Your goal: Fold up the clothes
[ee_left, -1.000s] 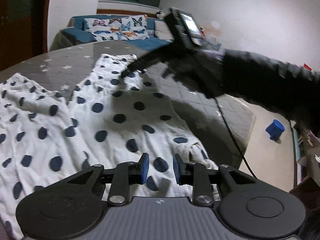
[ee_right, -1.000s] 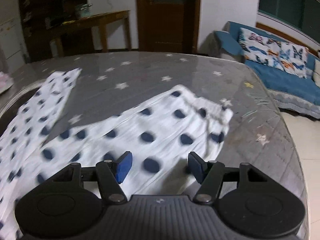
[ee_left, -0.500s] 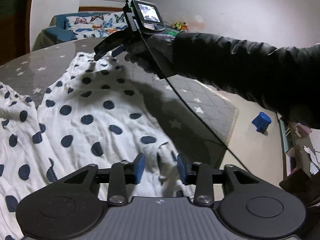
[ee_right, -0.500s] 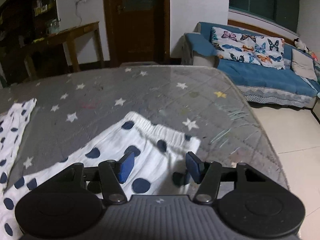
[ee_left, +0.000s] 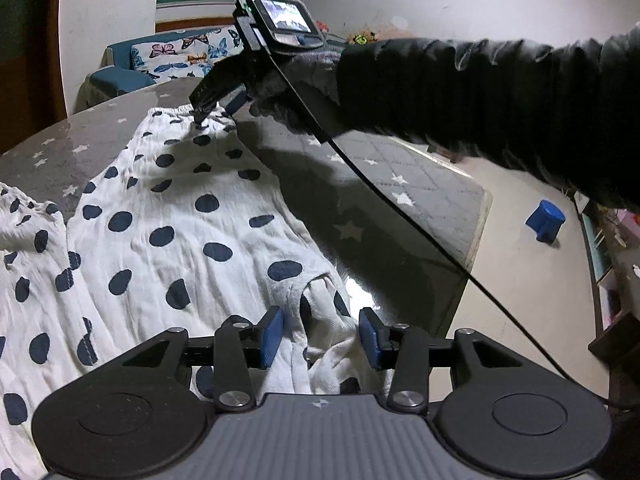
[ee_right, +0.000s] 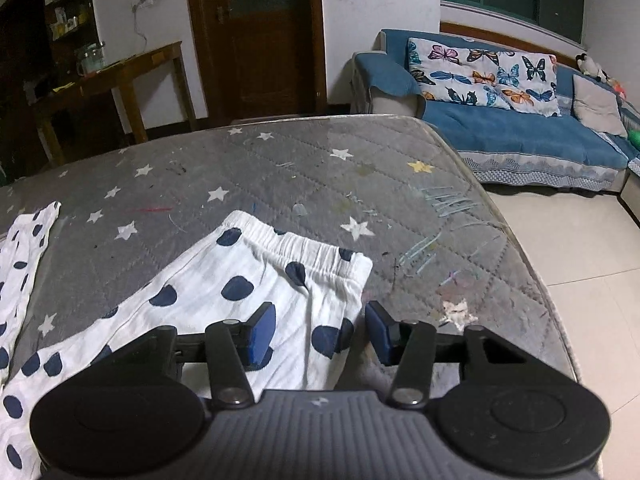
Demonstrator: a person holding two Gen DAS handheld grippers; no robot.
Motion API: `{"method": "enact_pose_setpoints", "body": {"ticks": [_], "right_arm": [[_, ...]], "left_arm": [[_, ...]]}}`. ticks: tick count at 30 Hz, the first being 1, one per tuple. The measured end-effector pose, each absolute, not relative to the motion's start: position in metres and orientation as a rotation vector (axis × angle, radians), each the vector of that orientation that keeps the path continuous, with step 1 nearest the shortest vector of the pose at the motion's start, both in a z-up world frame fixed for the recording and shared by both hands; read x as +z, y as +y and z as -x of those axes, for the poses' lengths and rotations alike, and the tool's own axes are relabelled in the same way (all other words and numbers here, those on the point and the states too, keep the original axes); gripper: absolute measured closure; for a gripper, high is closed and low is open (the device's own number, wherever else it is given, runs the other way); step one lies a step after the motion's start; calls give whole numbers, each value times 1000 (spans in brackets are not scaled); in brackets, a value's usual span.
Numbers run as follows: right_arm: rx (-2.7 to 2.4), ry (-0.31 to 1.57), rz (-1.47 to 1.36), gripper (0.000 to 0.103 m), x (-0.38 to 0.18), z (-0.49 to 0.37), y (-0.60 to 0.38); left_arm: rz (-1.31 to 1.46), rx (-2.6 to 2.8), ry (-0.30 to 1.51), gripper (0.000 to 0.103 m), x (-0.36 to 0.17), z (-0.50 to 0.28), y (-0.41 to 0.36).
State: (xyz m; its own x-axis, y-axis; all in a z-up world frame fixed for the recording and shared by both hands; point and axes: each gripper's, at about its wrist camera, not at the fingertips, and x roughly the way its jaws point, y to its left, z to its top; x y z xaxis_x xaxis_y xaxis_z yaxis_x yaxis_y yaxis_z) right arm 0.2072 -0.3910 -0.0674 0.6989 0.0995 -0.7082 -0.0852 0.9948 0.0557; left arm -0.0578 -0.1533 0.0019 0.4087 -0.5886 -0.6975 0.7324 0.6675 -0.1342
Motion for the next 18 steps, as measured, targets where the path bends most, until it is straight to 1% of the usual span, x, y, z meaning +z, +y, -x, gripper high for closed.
{"method": "enact_pose_setpoints", "body": {"ticks": [3,5,8,9,11,12,15,18], "right_arm": [[93,784,-13,59,-68,-209,-390],[80,779,-21,62,-68,-211,-391],[54,773,-32,68,-69,-216,-393],[45,772,-35,69,-69,-217,-393],[33,770,-35,75,-70,-219,-392],[32,770,-29,76,-70,-220,-391],[25,769,-17,82,-69,-222,-388],[16,767,-8,91,-69,-222,-387]], "left_arm": [[-204,-839,788,64,1,58,-154],[-198,-840,791,73,1,57,-154],[-189,-840,793,78,1,56,-153],[-185,-841,794,79,1,56,-152],[-179,-841,794,82,1,56,-152],[-176,-841,795,82,1,55,-151],[-166,-842,796,85,2,55,-150],[-156,-843,797,89,2,54,-149]]}}
